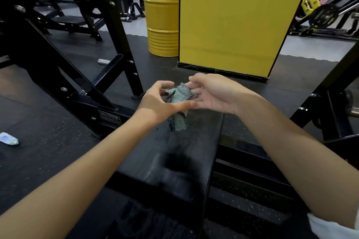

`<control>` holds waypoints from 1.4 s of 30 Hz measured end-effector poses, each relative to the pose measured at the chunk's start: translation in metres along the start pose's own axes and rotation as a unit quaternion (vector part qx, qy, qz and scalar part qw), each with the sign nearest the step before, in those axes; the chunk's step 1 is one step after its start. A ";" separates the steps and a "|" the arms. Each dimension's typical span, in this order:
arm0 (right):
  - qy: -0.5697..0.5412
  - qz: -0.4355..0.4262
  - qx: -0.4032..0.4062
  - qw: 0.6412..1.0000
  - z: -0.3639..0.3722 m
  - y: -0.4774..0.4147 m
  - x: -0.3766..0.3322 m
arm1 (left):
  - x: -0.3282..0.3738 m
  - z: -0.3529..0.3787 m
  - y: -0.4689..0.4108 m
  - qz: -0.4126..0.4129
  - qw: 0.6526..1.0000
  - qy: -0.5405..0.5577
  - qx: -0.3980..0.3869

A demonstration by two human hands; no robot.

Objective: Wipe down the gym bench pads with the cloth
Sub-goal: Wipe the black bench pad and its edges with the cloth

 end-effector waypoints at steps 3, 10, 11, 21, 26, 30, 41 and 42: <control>0.106 -0.009 -0.010 0.994 -0.005 -0.004 0.003 | -0.014 -0.001 -0.002 -0.027 0.995 0.099 -0.013; 0.223 -0.019 0.073 0.972 -0.022 -0.023 0.039 | -0.028 0.004 -0.006 -0.092 0.947 0.304 -0.050; 0.207 0.004 0.045 0.977 -0.021 -0.027 0.049 | -0.032 0.004 -0.007 -0.097 0.942 0.316 -0.053; 0.188 -0.021 0.064 0.980 0.004 -0.075 0.104 | -0.088 -0.017 -0.010 0.039 0.995 -0.079 0.036; 0.342 -0.084 0.123 0.928 0.016 -0.097 0.108 | -0.102 -0.021 -0.006 0.100 0.966 -0.223 0.087; 0.385 -0.121 0.148 0.903 0.014 -0.100 0.109 | -0.108 -0.021 -0.006 0.132 0.929 -0.329 0.110; 0.623 -0.176 0.014 0.762 -0.016 -0.105 0.130 | -0.127 0.031 -0.011 0.121 0.877 -0.443 -0.143; 0.632 -0.167 0.004 0.757 -0.018 -0.106 0.132 | -0.128 0.031 -0.013 0.116 0.877 -0.445 -0.141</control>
Point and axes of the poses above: each hand's wrist, its own y-axis away from the middle knuckle, its own z-axis out of the palm, x = y × z, the point moved 5 cm from there along -y, towards the middle knuckle, and after that the axes turned 2 degrees about y, right-handed, at the moved point
